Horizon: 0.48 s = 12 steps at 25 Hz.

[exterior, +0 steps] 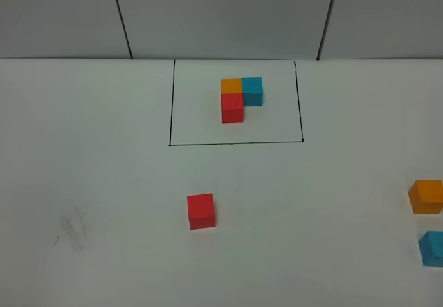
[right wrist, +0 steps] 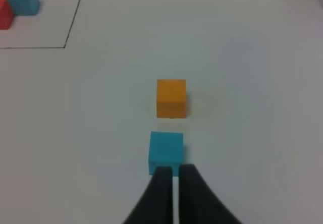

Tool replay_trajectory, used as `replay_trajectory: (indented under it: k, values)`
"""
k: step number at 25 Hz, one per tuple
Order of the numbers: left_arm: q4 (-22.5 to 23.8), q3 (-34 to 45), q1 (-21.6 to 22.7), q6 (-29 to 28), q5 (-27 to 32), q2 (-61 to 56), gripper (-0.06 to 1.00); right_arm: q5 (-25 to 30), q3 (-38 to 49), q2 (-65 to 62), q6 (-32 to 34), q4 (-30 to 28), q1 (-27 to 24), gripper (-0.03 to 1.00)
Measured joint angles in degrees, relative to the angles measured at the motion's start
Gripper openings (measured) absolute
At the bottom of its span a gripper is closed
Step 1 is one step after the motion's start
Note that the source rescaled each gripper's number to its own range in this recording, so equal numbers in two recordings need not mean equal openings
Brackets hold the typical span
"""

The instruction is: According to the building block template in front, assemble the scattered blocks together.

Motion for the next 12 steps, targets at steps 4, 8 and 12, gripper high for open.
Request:
replay_trajectory:
  k: [4,8,12]
  values:
    - [0.0,0.0,0.0,0.0,0.0,0.0,0.00,0.0,0.0,0.0,0.1,0.0,0.0,0.00]
    - [0.0,0.0,0.0,0.0,0.0,0.0,0.00,0.0,0.0,0.0,0.1,0.0,0.0,0.00]
    - [0.0,0.0,0.0,0.0,0.0,0.0,0.00,0.0,0.0,0.0,0.1,0.0,0.0,0.00]
